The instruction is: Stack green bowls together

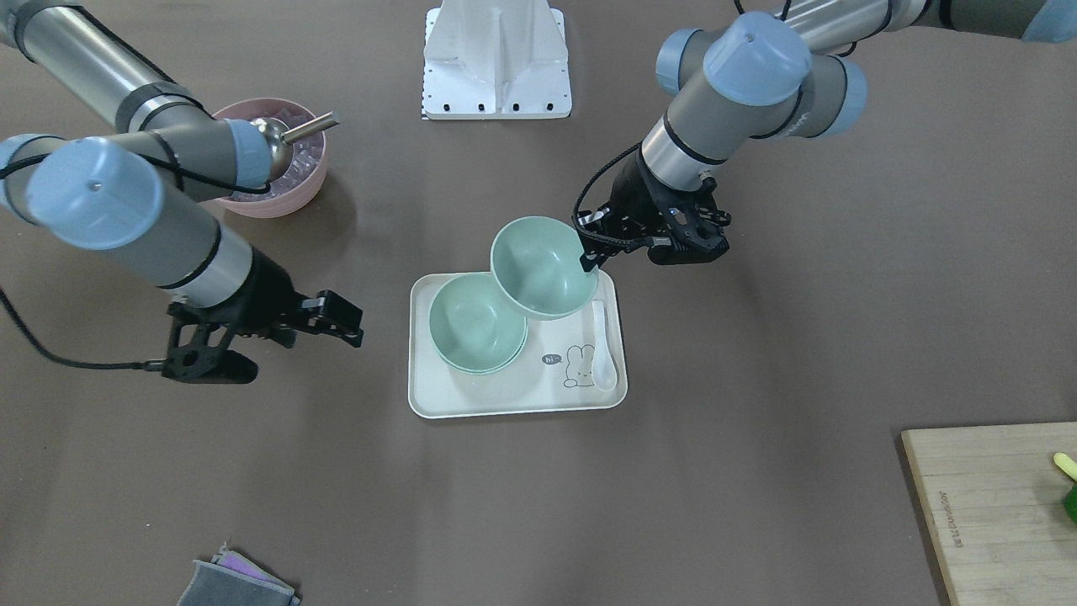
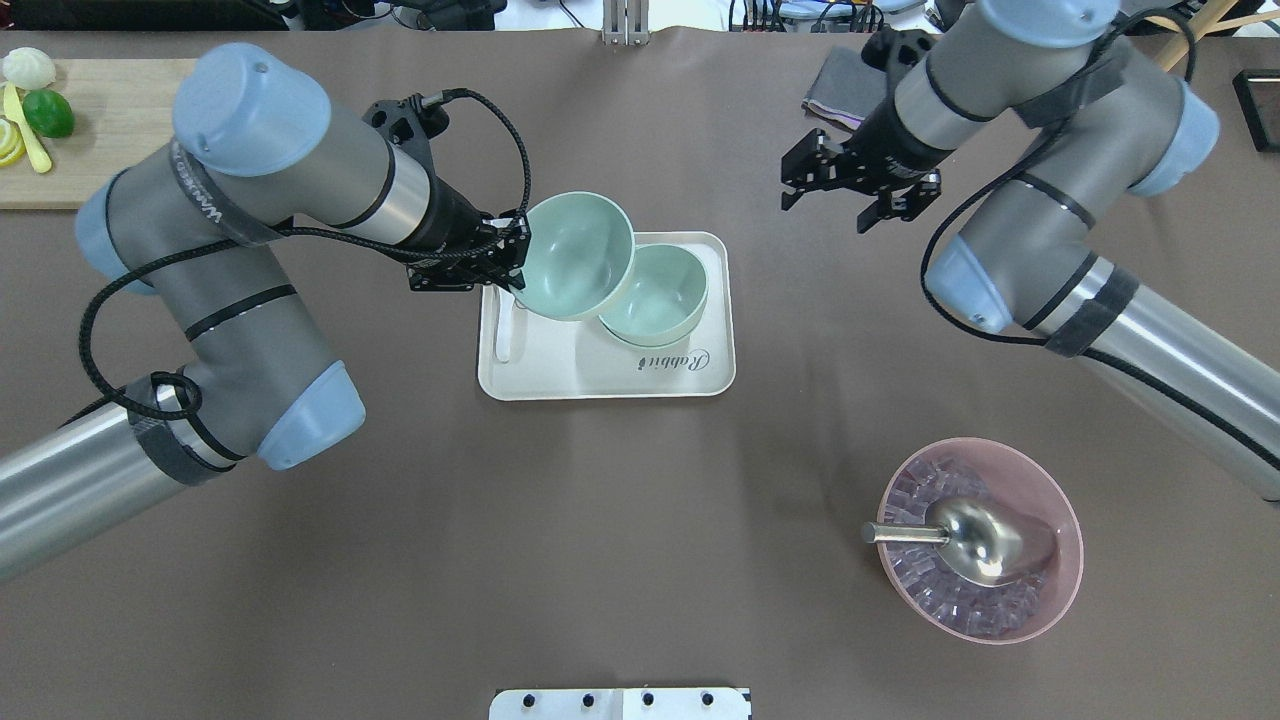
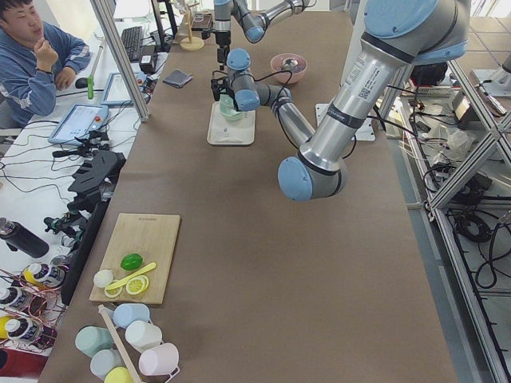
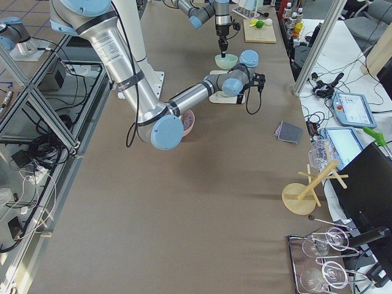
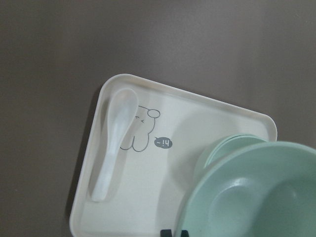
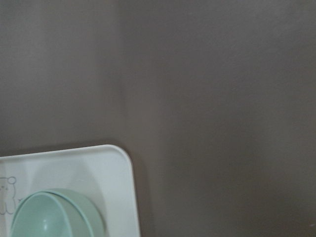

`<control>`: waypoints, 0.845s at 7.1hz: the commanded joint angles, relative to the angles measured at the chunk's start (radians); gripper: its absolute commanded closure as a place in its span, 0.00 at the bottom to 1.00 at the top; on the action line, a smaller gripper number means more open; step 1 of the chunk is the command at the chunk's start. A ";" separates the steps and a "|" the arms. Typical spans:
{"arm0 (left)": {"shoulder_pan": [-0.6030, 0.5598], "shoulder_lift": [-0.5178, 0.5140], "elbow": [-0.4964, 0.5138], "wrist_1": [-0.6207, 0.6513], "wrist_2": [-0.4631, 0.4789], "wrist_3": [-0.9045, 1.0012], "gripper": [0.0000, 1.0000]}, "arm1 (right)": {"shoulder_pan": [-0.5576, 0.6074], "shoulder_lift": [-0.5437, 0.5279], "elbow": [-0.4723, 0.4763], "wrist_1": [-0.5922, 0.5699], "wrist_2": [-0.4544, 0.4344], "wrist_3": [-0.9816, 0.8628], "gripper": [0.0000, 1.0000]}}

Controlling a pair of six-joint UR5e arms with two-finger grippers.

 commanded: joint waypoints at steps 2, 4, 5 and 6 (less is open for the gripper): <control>0.064 -0.093 0.083 0.016 0.089 -0.061 1.00 | 0.067 -0.087 0.000 0.005 0.039 -0.130 0.00; 0.066 -0.134 0.131 0.015 0.103 -0.082 1.00 | 0.070 -0.104 -0.002 0.006 0.036 -0.163 0.00; 0.066 -0.139 0.145 0.013 0.103 -0.077 1.00 | 0.070 -0.113 0.001 0.008 0.035 -0.164 0.00; 0.066 -0.142 0.157 0.011 0.103 -0.077 1.00 | 0.070 -0.119 0.001 0.008 0.033 -0.165 0.00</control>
